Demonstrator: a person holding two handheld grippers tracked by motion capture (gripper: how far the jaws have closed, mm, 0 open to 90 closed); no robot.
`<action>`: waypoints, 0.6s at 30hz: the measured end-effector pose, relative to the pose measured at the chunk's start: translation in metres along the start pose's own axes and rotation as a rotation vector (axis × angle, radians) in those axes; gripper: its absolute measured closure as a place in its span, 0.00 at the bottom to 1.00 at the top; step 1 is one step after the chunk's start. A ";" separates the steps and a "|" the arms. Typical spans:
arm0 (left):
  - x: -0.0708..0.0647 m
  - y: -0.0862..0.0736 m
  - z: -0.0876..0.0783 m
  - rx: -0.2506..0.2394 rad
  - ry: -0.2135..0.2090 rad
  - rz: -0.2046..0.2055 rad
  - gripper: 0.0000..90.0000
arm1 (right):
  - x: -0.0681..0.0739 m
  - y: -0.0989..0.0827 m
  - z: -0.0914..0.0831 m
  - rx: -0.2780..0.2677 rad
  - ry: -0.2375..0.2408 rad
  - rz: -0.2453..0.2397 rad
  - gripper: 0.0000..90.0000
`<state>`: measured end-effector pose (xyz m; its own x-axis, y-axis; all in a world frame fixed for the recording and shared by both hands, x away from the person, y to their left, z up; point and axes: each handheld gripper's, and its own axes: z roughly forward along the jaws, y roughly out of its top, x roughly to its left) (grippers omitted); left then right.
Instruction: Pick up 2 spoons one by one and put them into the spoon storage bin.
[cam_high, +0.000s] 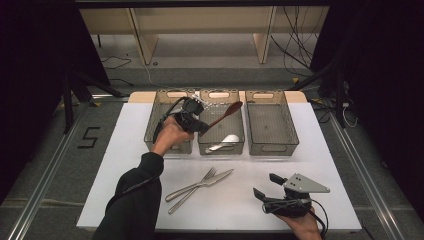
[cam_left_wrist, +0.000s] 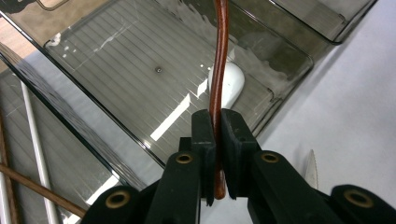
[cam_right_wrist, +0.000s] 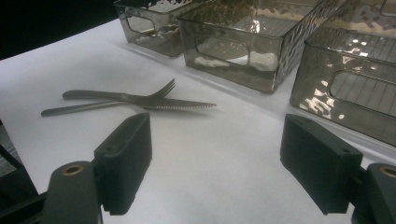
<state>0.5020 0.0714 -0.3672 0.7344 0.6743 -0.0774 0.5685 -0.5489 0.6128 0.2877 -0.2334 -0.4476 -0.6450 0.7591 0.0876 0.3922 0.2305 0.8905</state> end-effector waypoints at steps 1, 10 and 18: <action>0.001 0.001 0.001 0.002 0.001 -0.003 0.93 | 0.000 0.000 0.000 0.000 -0.001 -0.002 0.29; 0.003 0.009 0.008 -0.009 0.006 -0.022 0.93 | -0.001 0.000 0.000 0.000 0.003 0.002 0.29; 0.007 0.012 0.014 -0.013 0.021 -0.039 0.93 | 0.000 0.000 0.000 -0.001 0.005 0.006 0.29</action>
<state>0.5191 0.0625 -0.3709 0.7034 0.7057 -0.0851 0.5917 -0.5151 0.6201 0.2880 -0.2336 -0.4482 -0.6458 0.7576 0.0949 0.3955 0.2257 0.8903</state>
